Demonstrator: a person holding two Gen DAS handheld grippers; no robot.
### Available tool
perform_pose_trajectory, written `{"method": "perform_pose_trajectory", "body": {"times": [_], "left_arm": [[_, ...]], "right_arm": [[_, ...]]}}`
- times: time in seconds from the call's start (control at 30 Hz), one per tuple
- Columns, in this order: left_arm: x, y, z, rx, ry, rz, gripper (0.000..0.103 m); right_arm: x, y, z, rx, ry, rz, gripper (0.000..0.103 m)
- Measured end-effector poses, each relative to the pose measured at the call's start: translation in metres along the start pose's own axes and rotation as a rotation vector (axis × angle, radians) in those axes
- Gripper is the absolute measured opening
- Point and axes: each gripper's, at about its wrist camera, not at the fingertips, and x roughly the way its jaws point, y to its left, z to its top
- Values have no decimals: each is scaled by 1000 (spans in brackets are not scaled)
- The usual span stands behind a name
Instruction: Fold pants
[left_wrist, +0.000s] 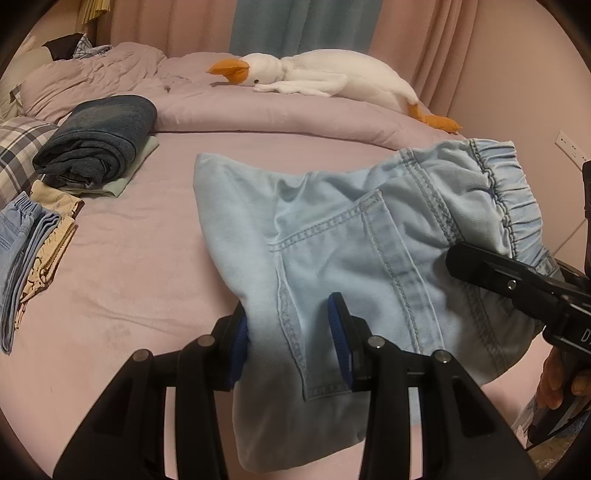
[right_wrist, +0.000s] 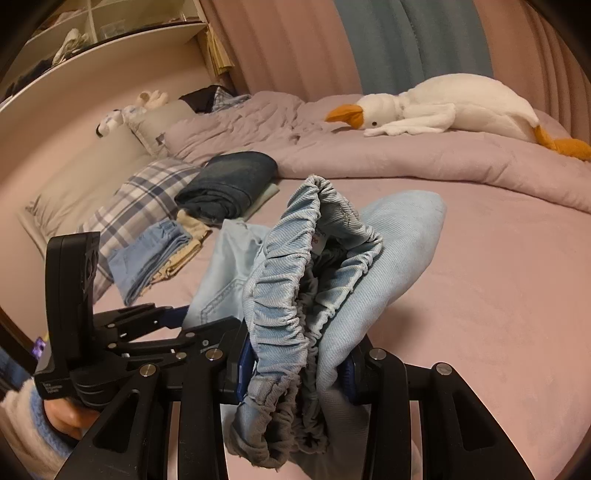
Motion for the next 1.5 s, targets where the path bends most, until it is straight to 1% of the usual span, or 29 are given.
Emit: {"method": "perform_pose_trajectory", "body": {"times": [0.53,1.07,1.5], "left_arm": [[36,23,26,-4,14,21,38],[66,28,41,11,40,26,38],[83,30,51,13,50,24,38]], "right_arm": [[26,-6,11,11,8,-3,40],[44,-8,19,36,21,-31,40],[55,-12,22,58,20,-46,40]]}}
